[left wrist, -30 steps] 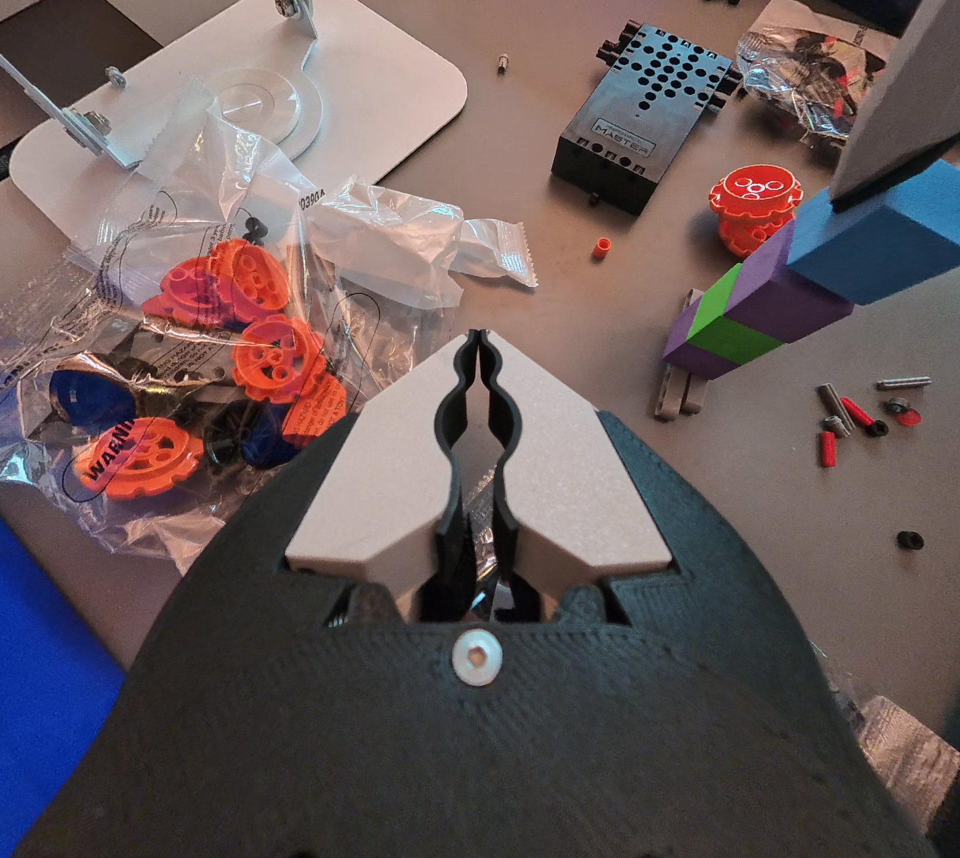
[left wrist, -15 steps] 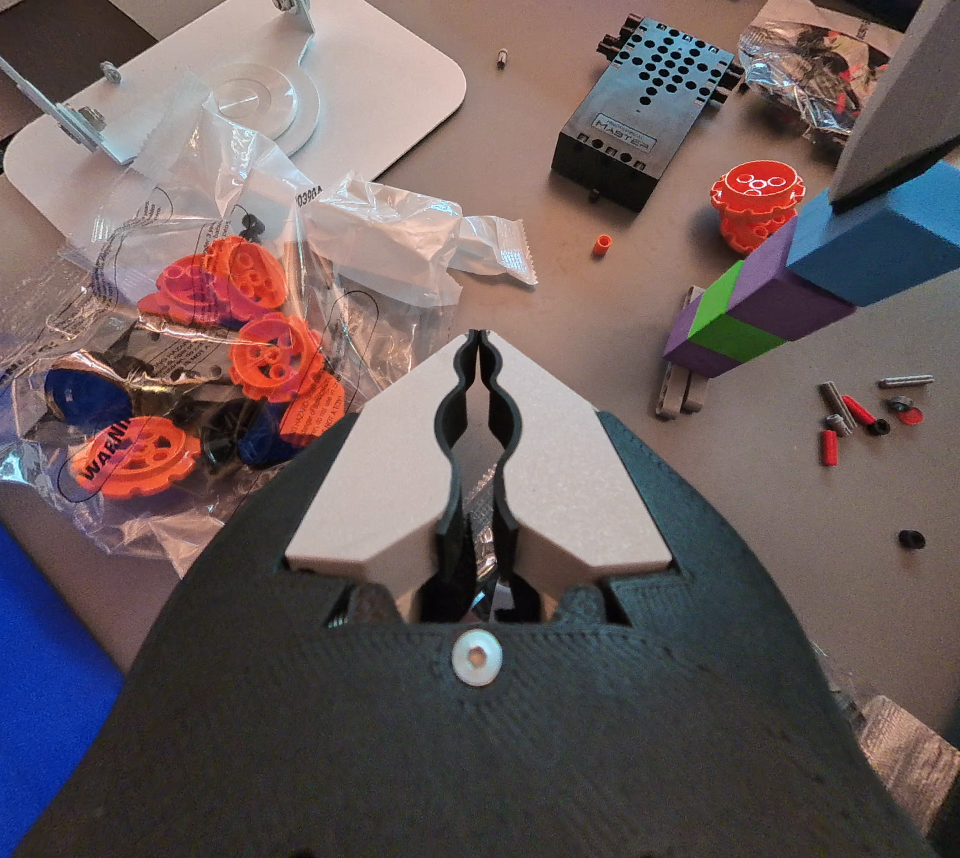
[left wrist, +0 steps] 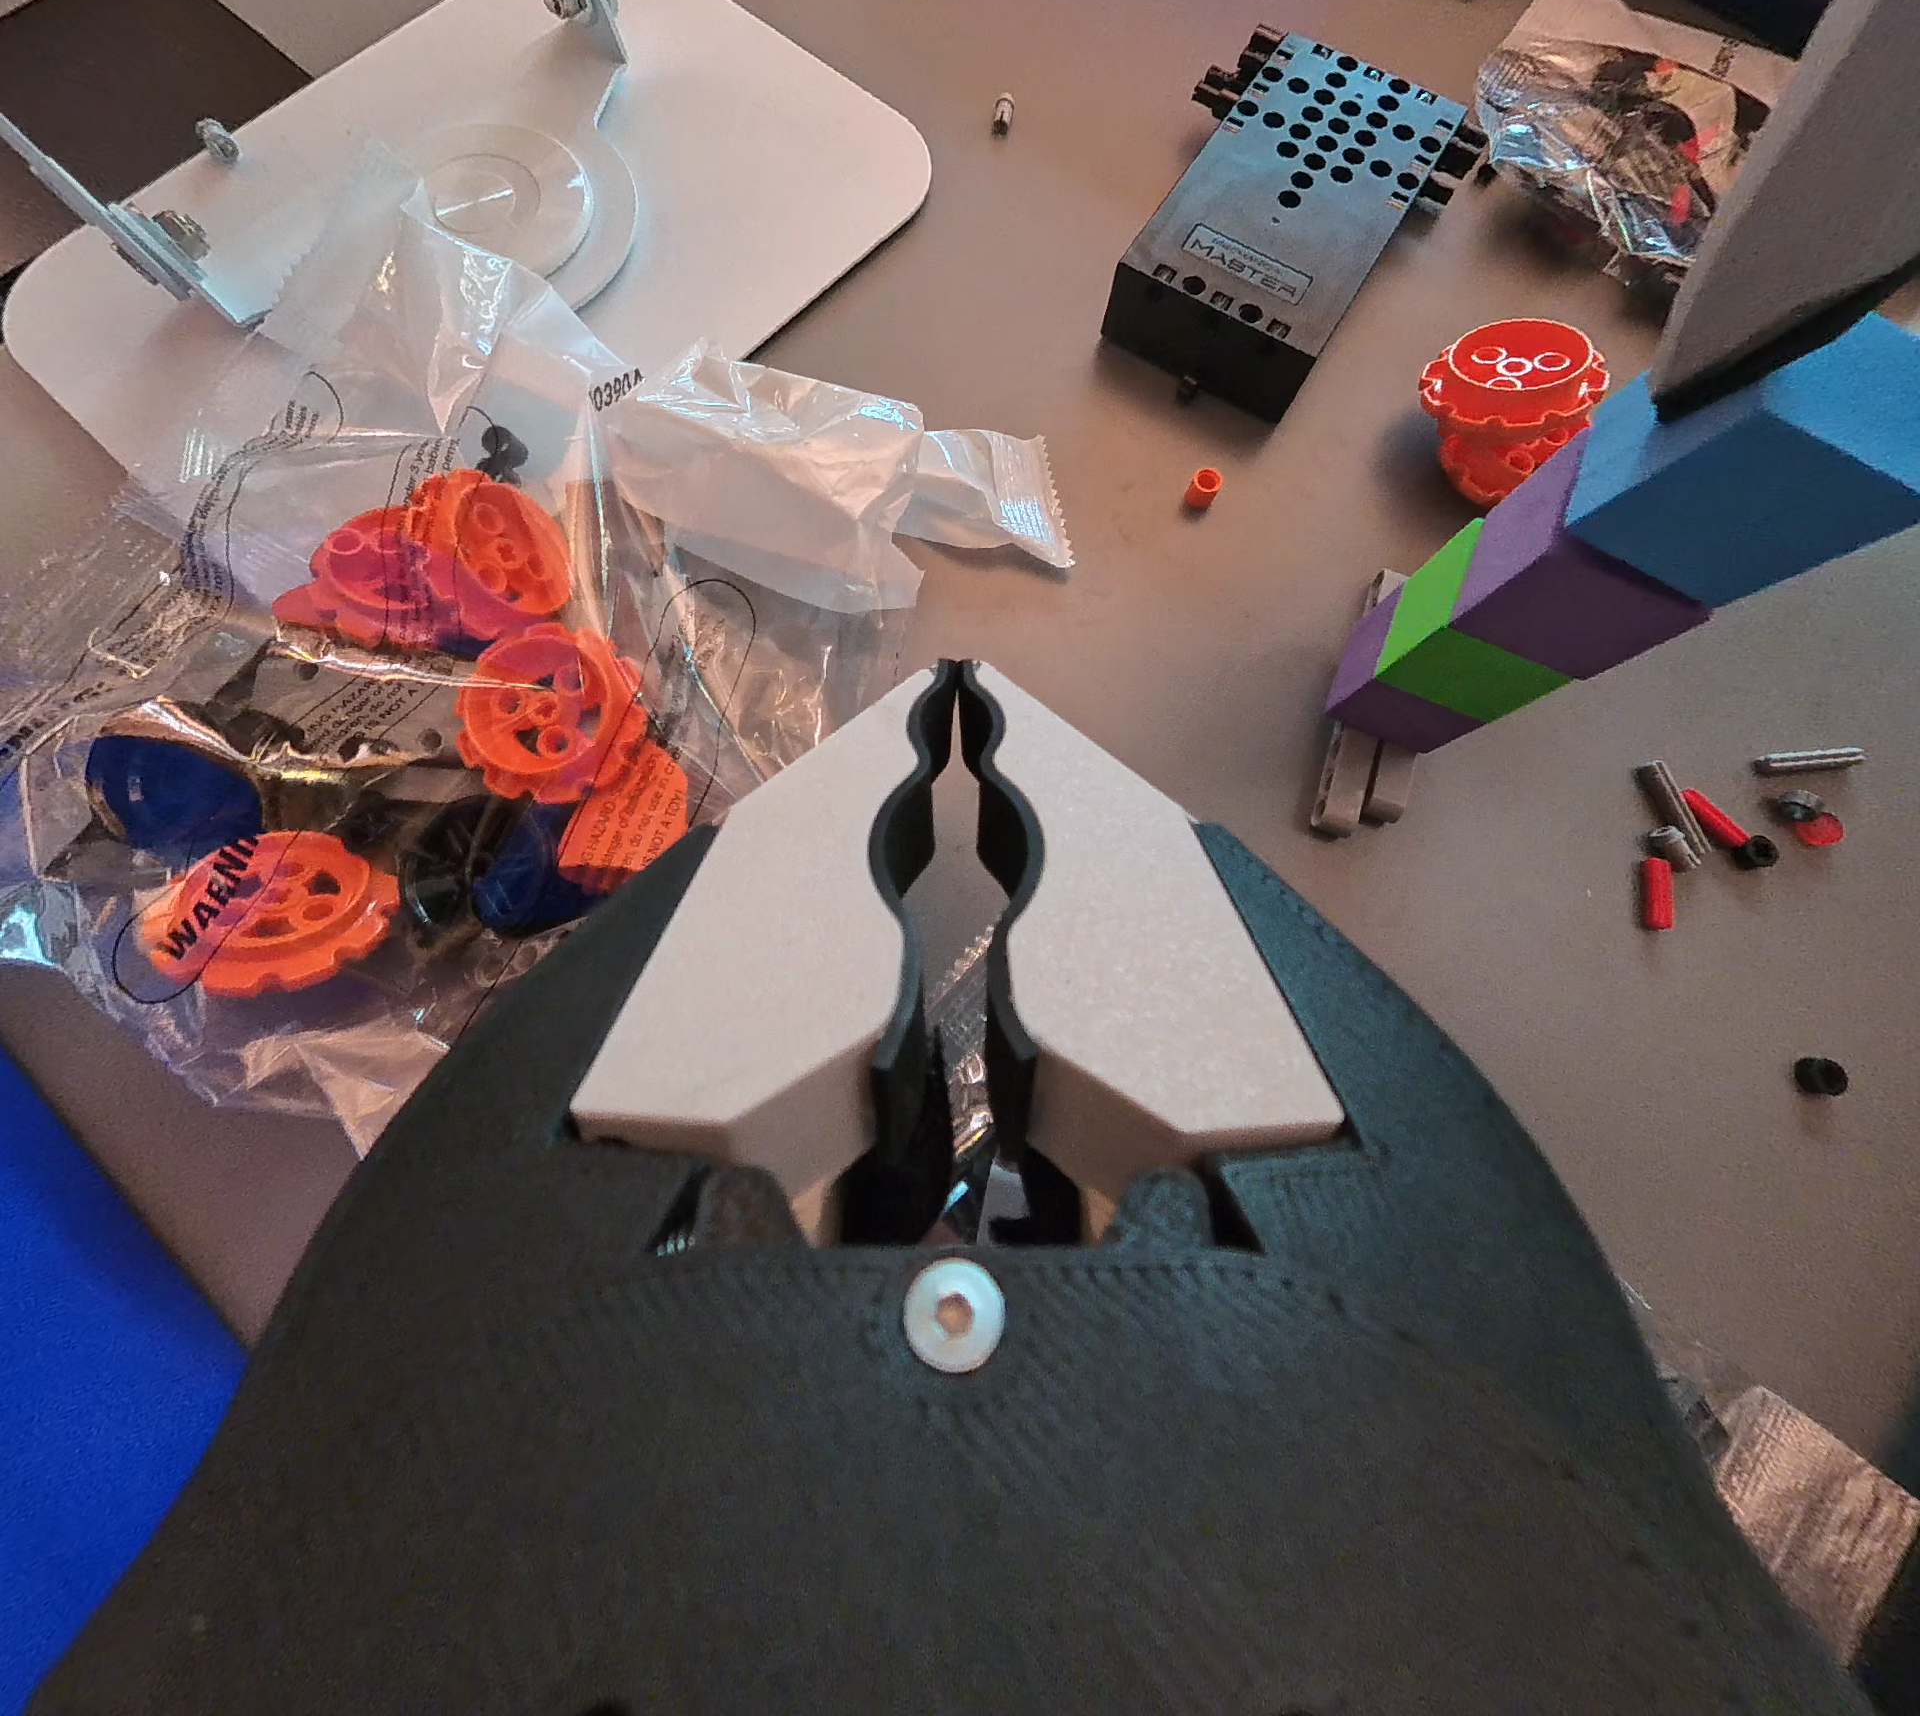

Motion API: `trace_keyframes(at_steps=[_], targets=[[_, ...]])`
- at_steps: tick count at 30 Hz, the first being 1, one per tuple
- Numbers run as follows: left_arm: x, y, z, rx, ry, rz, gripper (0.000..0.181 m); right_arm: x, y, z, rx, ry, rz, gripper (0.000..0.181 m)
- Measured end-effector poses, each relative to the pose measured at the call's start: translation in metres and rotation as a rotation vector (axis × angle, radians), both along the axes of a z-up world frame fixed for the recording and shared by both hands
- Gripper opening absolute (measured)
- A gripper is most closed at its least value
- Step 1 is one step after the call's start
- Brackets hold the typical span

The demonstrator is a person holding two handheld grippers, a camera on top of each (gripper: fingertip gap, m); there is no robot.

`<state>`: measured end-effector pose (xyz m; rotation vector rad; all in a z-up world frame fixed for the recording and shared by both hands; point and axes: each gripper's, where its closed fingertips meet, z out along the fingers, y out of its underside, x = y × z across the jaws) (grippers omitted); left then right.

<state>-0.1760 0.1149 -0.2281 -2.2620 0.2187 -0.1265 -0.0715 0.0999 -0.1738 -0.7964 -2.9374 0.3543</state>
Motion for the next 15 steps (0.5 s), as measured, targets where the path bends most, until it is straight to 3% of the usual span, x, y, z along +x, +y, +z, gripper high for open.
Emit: trace_keyframes(at_steps=[15], targets=[[0.0001,-0.0004,-0.0001,-0.001,-0.002,-0.001,0.0,-0.0002,0.0,-0.0021,-0.009,-0.014,-0.007,0.031]])
